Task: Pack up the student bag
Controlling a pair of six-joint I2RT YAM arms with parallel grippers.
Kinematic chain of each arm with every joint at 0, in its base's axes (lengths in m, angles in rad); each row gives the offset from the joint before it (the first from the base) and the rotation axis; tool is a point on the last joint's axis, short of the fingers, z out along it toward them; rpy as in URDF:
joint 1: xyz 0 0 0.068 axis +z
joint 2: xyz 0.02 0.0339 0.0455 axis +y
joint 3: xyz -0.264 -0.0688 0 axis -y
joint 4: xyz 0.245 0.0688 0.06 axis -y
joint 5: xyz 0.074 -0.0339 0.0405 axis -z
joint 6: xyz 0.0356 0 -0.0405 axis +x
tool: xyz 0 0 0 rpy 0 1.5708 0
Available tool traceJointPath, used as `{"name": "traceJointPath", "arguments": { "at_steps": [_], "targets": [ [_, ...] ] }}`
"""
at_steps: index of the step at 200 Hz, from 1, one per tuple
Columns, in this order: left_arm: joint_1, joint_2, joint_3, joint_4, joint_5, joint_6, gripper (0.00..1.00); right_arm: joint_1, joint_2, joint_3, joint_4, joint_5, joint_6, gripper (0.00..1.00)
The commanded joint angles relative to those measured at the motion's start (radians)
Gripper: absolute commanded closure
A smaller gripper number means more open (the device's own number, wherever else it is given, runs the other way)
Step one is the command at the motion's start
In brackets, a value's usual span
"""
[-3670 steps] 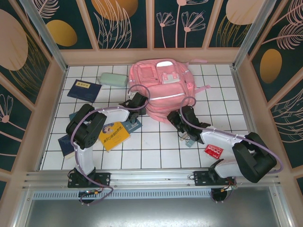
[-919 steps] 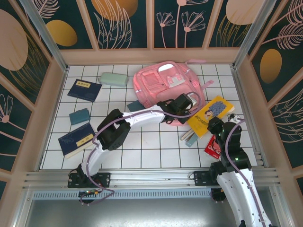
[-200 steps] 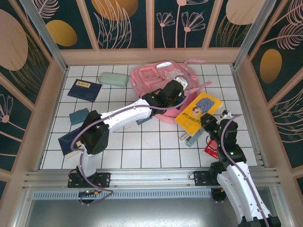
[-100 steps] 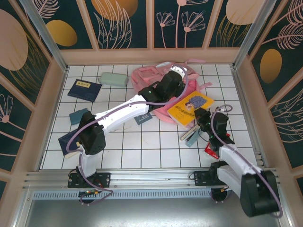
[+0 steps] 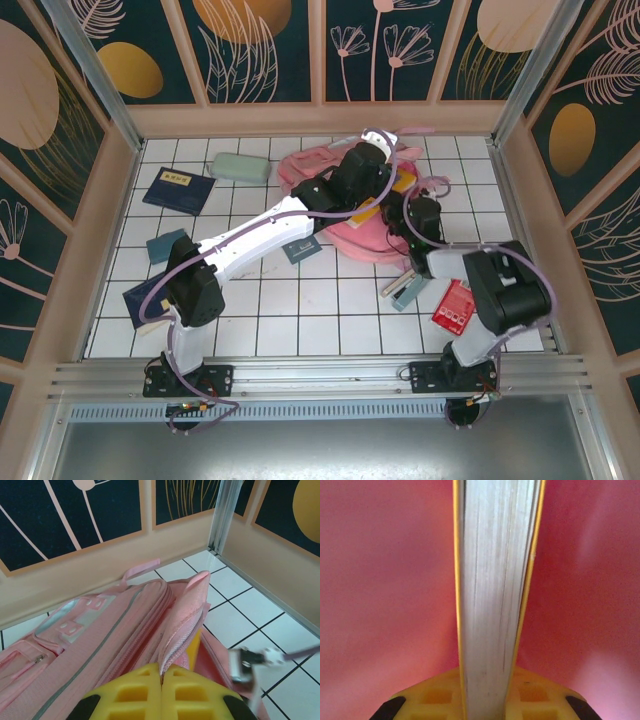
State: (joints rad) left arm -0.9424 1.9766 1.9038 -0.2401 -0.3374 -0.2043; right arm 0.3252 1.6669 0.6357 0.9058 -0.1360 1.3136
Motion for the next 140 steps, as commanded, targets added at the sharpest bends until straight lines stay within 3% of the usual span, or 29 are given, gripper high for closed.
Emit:
{"name": "traceJointPath", "arguments": {
  "at_steps": [1, 50, 100, 140],
  "targets": [
    [0.001, -0.018, 0.058, 0.076, 0.018, -0.005, 1.00, 0.014, 0.115, 0.134, 0.187, 0.017, 0.051, 1.00],
    [0.000, -0.042, 0.023, 0.085, 0.033, -0.013, 1.00, 0.028, 0.374, 0.438, 0.066, 0.038, 0.060, 1.00],
    [-0.001, -0.051, -0.018, 0.114, 0.035, -0.030, 1.00, 0.073, 0.381, 0.489, -0.163, 0.281, 0.135, 1.00],
    [0.001, -0.048, -0.023, 0.113, 0.028, -0.029, 1.00, 0.090, 0.413, 0.533, -0.191, 0.293, 0.156, 1.00]
  ]
}}
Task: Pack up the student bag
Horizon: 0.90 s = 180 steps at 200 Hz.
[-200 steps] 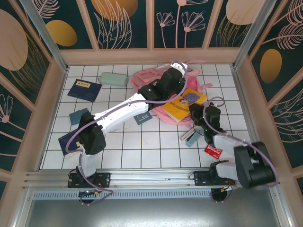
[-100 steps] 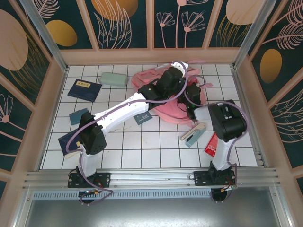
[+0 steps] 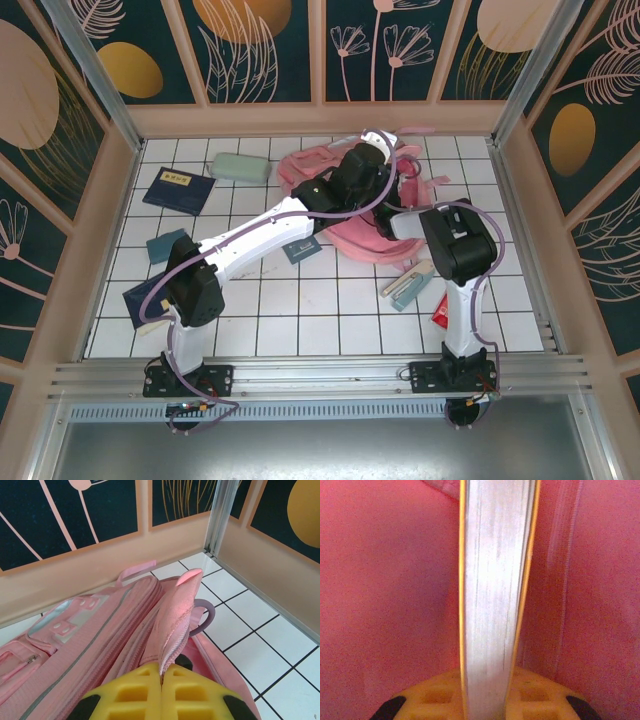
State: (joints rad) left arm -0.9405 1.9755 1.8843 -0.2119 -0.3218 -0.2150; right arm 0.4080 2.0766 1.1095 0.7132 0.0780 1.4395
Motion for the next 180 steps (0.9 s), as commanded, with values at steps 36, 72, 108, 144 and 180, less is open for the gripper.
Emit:
{"name": "traceJointPath", "arguments": {
  "at_steps": [36, 72, 108, 144, 180],
  "targets": [
    [0.002, -0.044, -0.013, 0.086, -0.006, -0.018, 1.00, 0.015, -0.058, 0.014, 0.000, 0.087, -0.028, 0.45],
    [0.013, -0.041, -0.035, 0.096, -0.013, -0.034, 1.00, 0.014, -0.177, -0.095, -0.028, 0.081, -0.064, 0.21],
    [0.029, -0.058, -0.072, 0.110, -0.031, -0.052, 1.00, 0.011, -0.316, -0.239, -0.069, 0.059, -0.116, 0.11],
    [0.040, -0.075, -0.119, 0.135, -0.031, -0.075, 1.00, 0.000, -0.496, -0.416, -0.132, 0.051, -0.163, 0.10],
    [0.046, -0.074, -0.149, 0.134, -0.045, -0.100, 1.00, -0.003, -0.717, -0.508, -0.316, 0.064, -0.314, 0.11]
  ]
}}
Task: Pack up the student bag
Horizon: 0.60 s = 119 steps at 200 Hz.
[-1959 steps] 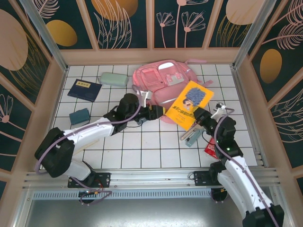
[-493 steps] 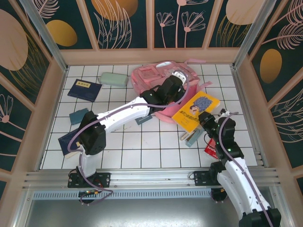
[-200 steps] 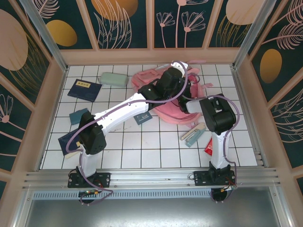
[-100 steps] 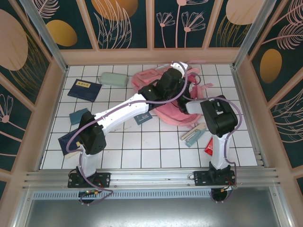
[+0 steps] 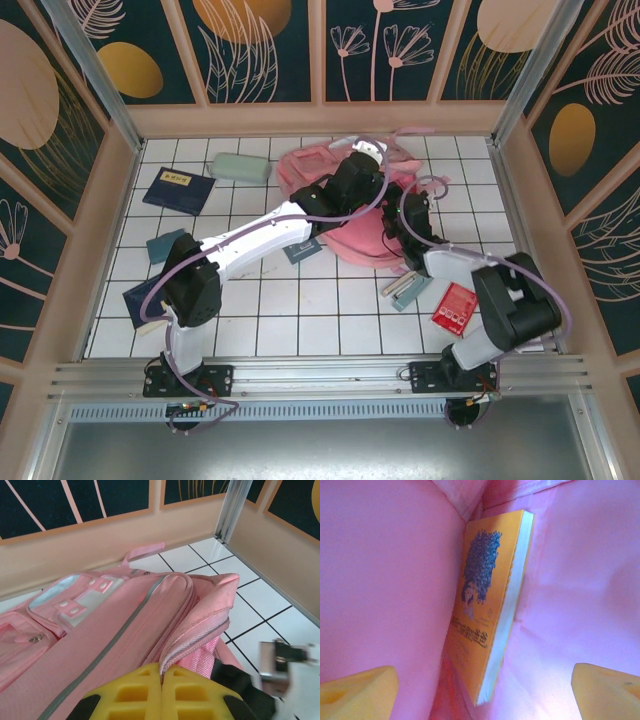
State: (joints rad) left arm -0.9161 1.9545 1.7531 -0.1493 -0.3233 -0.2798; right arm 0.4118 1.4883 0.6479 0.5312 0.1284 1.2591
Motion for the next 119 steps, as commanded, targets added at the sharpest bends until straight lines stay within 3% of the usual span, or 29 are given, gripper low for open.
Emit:
{"name": "traceJointPath", "arguments": {
  "at_steps": [1, 48, 74, 83, 119],
  "targets": [
    [0.022, -0.053, -0.020, 0.071, -0.043, -0.036, 1.00, -0.008, -0.136, -0.048, -0.140, 0.016, -0.137, 0.11],
    [0.023, -0.089, -0.141, 0.082, -0.071, -0.097, 0.97, -0.010, -0.459, -0.170, -0.349, 0.063, -0.301, 0.11],
    [0.023, -0.135, -0.231, 0.090, -0.069, -0.139, 0.69, -0.009, -0.603, -0.200, -0.414, 0.028, -0.389, 0.11],
    [0.023, -0.155, -0.263, 0.092, -0.062, -0.160, 0.65, -0.008, -0.636, -0.198, -0.432, 0.012, -0.419, 0.12],
    [0.032, -0.281, -0.417, 0.102, -0.075, -0.246, 0.31, 0.015, -0.682, -0.185, -0.451, -0.041, -0.514, 0.13]
  ]
}}
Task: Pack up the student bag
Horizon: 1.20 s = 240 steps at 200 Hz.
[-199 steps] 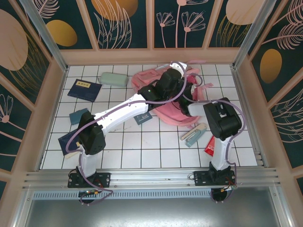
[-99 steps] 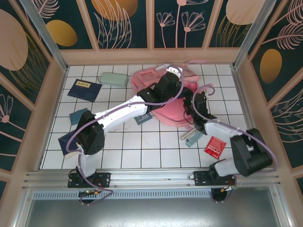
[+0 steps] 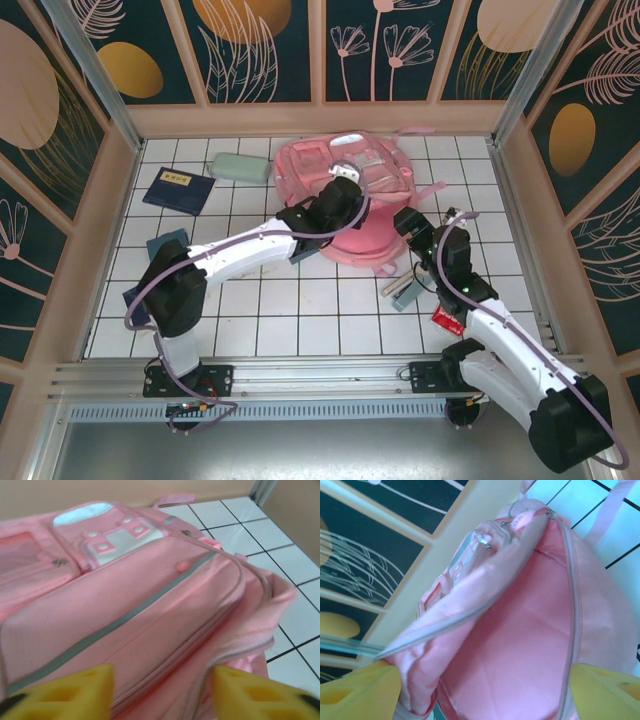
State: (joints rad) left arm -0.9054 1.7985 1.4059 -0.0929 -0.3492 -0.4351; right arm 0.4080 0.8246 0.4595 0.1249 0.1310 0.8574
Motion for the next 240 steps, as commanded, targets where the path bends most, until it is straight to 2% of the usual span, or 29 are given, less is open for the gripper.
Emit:
{"name": "traceJointPath", "arguments": {
  "at_steps": [1, 30, 48, 73, 111, 141, 169, 209, 240],
  "targets": [
    [0.021, -0.129, -0.075, 0.045, -0.051, -0.094, 0.30, 0.019, -0.018, 0.004, -0.043, -0.044, -0.114, 0.13],
    [0.037, -0.246, -0.200, 0.013, -0.128, -0.174, 0.10, 0.105, 0.003, 0.034, 0.003, -0.051, -0.169, 0.14],
    [0.051, -0.319, -0.271, -0.024, -0.206, -0.222, 0.02, 0.175, 0.047, 0.073, 0.016, -0.028, -0.202, 0.14],
    [0.092, -0.411, -0.374, -0.088, -0.301, -0.277, 0.01, 0.266, 0.135, 0.132, 0.042, -0.011, -0.234, 0.14],
    [0.218, -0.570, -0.574, -0.179, -0.320, -0.426, 0.01, 0.378, 0.275, 0.213, 0.088, 0.026, -0.270, 0.14],
    [0.411, -0.707, -0.752, -0.203, -0.205, -0.554, 0.01, 0.432, 0.368, 0.271, 0.108, 0.025, -0.283, 0.14],
    [0.580, -0.798, -0.901, -0.194, -0.108, -0.605, 0.02, 0.474, 0.430, 0.308, 0.124, 0.019, -0.293, 0.14],
    [0.770, -0.804, -0.935, -0.254, -0.113, -0.609, 0.01, 0.503, 0.465, 0.323, 0.129, 0.020, -0.291, 0.15],
    [0.859, -0.767, -0.907, -0.316, -0.196, -0.629, 0.01, 0.510, 0.465, 0.320, 0.131, 0.020, -0.290, 0.14]
  ]
}}
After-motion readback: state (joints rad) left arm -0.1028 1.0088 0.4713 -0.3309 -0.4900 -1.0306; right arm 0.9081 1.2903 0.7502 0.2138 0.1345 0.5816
